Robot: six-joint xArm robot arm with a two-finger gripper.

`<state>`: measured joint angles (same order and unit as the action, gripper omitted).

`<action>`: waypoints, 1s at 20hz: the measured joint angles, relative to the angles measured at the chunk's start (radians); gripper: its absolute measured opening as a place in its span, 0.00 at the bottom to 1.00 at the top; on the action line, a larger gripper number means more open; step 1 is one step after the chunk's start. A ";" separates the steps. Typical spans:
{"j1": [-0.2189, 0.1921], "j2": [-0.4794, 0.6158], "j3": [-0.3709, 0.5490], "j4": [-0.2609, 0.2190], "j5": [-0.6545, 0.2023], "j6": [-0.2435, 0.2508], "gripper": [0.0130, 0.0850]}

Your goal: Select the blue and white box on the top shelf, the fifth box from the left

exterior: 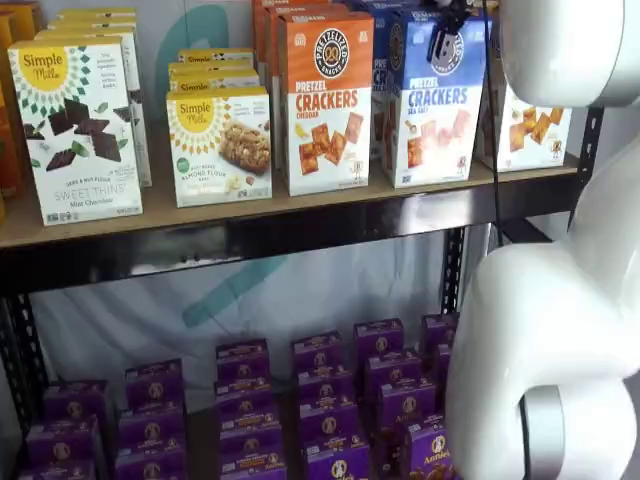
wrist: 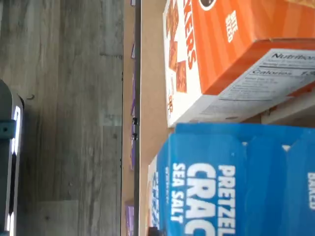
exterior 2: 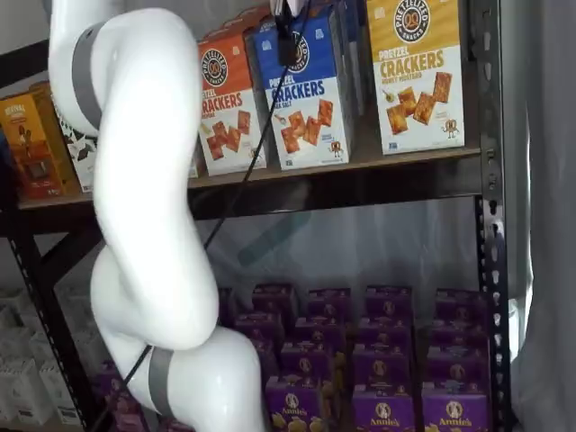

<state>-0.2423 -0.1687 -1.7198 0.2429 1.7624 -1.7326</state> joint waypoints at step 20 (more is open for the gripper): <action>-0.056 -0.061 -0.002 0.091 0.118 -0.001 0.56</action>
<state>-0.2986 -0.2302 -1.7216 0.3337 1.8808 -1.7339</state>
